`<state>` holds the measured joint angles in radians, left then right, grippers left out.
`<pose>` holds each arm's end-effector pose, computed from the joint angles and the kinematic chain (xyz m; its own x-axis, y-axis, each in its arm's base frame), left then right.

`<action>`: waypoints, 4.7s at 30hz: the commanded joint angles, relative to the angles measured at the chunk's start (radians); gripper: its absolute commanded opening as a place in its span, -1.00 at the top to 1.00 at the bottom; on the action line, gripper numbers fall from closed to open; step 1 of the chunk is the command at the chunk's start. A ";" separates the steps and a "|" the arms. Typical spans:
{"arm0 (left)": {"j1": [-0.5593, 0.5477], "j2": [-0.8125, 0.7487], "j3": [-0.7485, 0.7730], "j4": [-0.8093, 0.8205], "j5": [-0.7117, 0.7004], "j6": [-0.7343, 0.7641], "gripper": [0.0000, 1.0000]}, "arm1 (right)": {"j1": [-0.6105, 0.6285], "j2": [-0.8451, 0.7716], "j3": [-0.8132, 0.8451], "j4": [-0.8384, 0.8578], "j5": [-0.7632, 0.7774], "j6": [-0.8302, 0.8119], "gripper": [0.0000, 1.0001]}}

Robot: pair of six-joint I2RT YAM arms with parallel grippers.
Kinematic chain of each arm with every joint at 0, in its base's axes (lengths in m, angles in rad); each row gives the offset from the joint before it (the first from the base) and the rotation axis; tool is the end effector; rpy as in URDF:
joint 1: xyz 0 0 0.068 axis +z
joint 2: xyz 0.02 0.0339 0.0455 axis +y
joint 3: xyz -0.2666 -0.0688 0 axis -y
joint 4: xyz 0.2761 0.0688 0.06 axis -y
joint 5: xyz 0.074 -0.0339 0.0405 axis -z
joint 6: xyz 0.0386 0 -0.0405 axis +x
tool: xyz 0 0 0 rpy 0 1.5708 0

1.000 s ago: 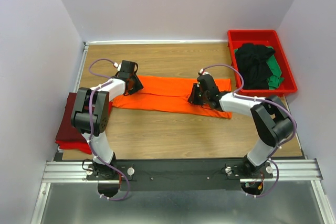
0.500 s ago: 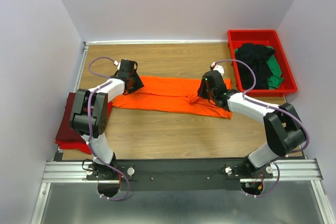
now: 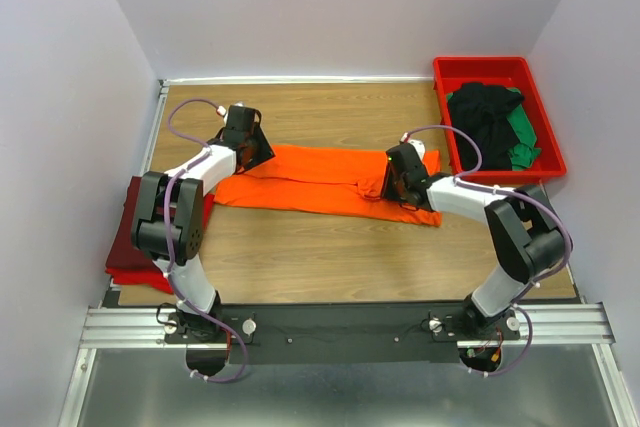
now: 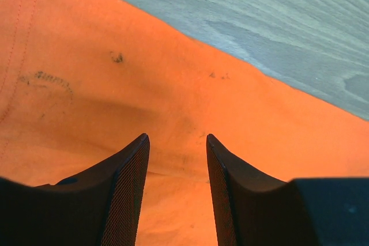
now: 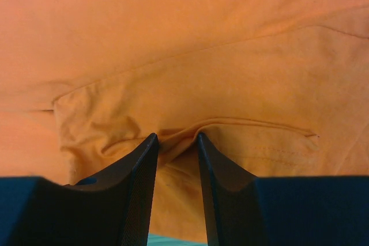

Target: Fold and stack the t-shirts

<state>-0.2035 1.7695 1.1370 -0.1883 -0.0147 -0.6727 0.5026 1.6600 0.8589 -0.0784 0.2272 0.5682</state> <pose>0.3992 -0.0818 0.1776 -0.6803 -0.4958 -0.5398 -0.2961 0.8596 -0.4163 0.3110 0.1610 0.1365 -0.7539 0.1839 -0.6307 0.0738 0.9777 0.1968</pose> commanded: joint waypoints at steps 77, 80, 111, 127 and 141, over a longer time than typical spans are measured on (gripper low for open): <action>-0.660 -0.024 -0.106 -0.117 -0.215 -0.085 0.50 | -0.170 0.649 0.920 -0.159 -0.154 -0.211 -0.58; -0.686 -0.005 -0.114 -0.114 -0.206 -0.093 0.51 | -0.171 0.690 0.962 -0.161 -0.154 -0.240 -0.58; -0.493 -0.182 -0.010 -0.117 -0.085 0.022 0.41 | -0.147 0.567 0.965 -0.159 -0.127 -0.301 0.08; -0.378 -0.245 -0.034 -0.099 -0.042 0.064 0.40 | -0.090 0.616 0.918 -0.162 -0.005 -0.309 0.11; -0.363 -0.251 -0.045 -0.096 -0.036 0.074 0.41 | -0.085 0.607 0.830 -0.162 0.046 -0.260 0.48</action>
<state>-0.5751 1.5536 1.1080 -0.2928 -0.0689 -0.6151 0.4126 2.2646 1.7271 -0.2314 0.2234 0.2726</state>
